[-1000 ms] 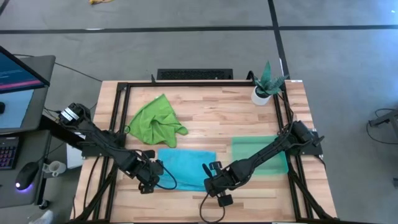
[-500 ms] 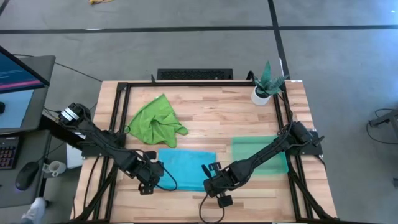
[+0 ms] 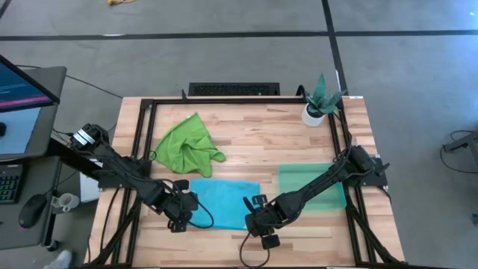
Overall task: Roll microfiber towels into tight, uniform cylinder then place into a basket
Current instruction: Fold the blue microfiber towel
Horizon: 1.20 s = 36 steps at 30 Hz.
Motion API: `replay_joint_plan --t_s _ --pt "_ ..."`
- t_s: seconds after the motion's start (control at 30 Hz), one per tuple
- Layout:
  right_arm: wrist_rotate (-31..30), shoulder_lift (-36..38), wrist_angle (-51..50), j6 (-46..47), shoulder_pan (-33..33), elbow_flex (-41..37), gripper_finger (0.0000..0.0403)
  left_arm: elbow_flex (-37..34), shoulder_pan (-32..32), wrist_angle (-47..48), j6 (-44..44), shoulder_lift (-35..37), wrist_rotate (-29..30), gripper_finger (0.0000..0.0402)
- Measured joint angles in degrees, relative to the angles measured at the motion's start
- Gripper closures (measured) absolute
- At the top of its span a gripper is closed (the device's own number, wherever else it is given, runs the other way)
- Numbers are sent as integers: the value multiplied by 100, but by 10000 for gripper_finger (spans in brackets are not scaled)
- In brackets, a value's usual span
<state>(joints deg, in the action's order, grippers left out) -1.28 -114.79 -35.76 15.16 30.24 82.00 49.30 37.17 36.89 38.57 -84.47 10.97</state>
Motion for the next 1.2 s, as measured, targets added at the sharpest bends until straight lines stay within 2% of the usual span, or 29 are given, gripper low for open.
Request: replay_joint_plan --t_s 0.13,0.27,0.5,0.73,0.93,1.03,1.2 --pt "-9 224 -527 139 -65 0 230 0 -40 -242 -45 2 330 287" --pt "-82 454 -956 80 -134 0 239 0 -242 -657 -271 2 535 287" --pt "-872 908 -1385 -298 -151 0 270 0 -947 -1644 -1140 2 613 287" --pt "-1113 1155 -1436 -322 -151 -13 290 0 -1578 -2466 -2218 2 -83 287" --pt "-1167 1153 -810 -104 -236 -641 292 0 -1746 -3002 -2789 -50 -266 287" --pt "-1070 1151 -503 245 -323 -888 292 -2 -1761 -3249 -3015 -340 -337 287" --pt "-1069 1231 -289 439 -338 -896 291 -2 -1878 -3697 -3325 -1092 -814 287"
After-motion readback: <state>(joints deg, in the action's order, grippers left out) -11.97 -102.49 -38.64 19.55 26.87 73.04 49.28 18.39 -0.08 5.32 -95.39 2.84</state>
